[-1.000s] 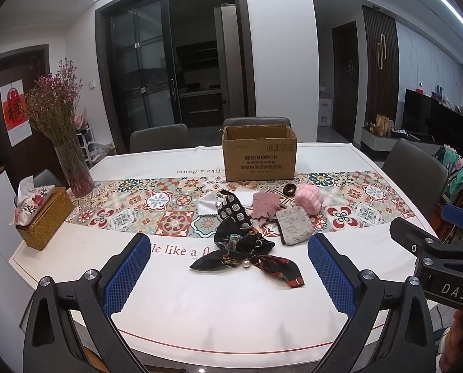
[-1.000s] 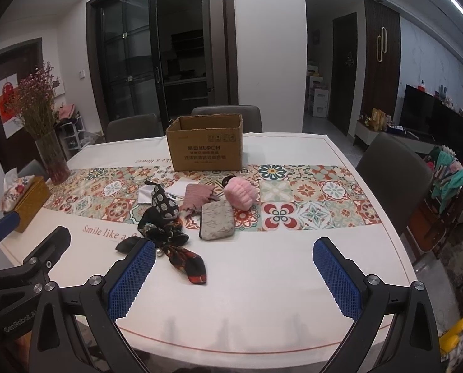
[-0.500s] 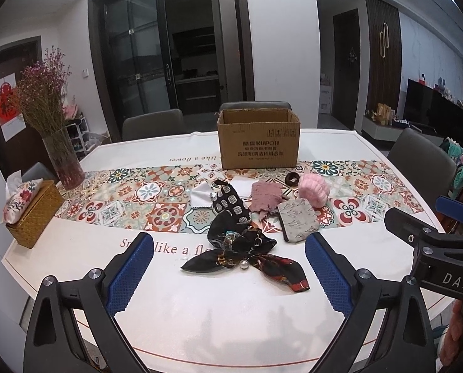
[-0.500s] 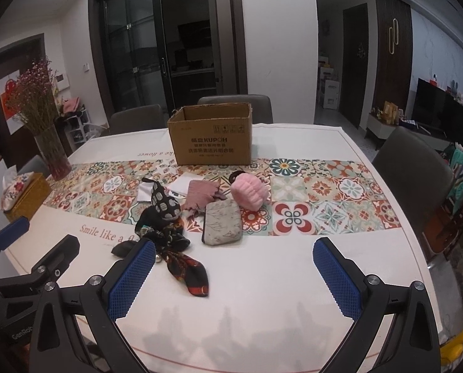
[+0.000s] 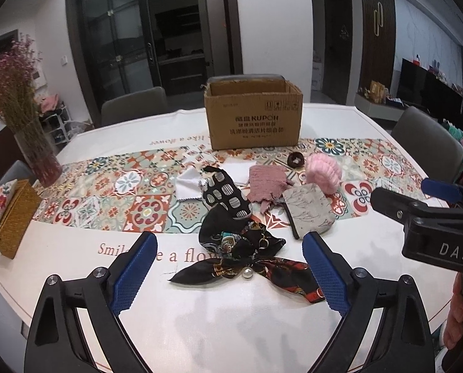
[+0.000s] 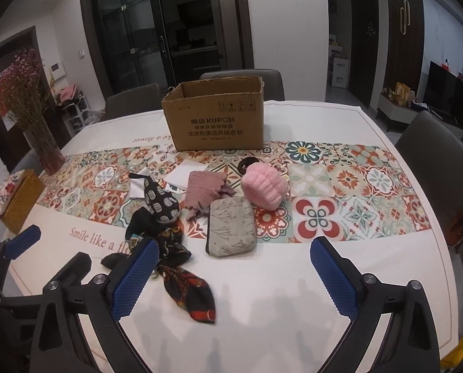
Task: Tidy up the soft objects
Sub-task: 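Lower the left tool to the black scarf while the right tool reaches the grey pouch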
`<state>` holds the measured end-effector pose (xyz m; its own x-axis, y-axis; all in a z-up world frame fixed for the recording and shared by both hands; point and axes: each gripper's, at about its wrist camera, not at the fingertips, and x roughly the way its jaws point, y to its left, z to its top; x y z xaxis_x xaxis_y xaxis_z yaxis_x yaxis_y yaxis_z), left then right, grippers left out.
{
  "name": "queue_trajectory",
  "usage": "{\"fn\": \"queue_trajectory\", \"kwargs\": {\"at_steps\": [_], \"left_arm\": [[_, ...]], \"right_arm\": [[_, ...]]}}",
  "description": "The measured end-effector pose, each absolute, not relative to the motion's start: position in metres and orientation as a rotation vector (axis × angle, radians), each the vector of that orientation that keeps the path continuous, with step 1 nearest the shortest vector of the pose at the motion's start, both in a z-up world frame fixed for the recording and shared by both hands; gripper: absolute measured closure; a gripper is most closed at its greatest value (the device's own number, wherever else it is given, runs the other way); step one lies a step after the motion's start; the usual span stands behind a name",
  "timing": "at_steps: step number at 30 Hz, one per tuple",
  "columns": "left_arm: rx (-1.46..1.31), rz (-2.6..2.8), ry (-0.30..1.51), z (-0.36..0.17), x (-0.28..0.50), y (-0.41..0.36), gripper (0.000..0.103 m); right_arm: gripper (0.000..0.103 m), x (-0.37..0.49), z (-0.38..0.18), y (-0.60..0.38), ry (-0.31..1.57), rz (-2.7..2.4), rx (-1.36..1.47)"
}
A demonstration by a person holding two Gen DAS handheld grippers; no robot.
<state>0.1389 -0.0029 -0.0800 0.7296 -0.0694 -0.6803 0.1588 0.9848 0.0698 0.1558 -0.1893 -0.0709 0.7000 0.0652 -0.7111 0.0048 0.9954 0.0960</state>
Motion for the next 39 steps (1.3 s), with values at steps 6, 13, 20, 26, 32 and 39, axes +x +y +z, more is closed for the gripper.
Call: {"fn": "queue_trajectory", "kwargs": {"at_steps": [6, 13, 20, 26, 32, 39], "left_arm": [[0.141, -0.164, 0.801, -0.103, 0.158, -0.008, 0.007], [0.099, -0.093, 0.859, -0.127, 0.174, -0.014, 0.007], [0.082, -0.024, 0.888, -0.156, 0.192, -0.027, 0.007], [0.086, 0.014, 0.909, -0.177, 0.209, -0.037, 0.007], [0.089, 0.051, 0.945, -0.197, 0.222, -0.043, 0.007], [0.079, 0.072, 0.987, -0.215, 0.23, -0.045, 0.011]], "right_arm": [[0.004, 0.176, -0.086, -0.188, 0.836, 0.017, 0.092], [0.004, 0.208, -0.111, -0.192, 0.898, 0.099, 0.086], [0.012, 0.238, -0.139, -0.199, 0.923, 0.184, 0.059], [0.016, 0.26, -0.165, -0.21, 0.957, 0.209, 0.097], [0.021, 0.278, -0.187, -0.216, 0.989, 0.232, 0.129], [0.032, 0.294, -0.207, -0.215, 1.022, 0.254, 0.144]]}}
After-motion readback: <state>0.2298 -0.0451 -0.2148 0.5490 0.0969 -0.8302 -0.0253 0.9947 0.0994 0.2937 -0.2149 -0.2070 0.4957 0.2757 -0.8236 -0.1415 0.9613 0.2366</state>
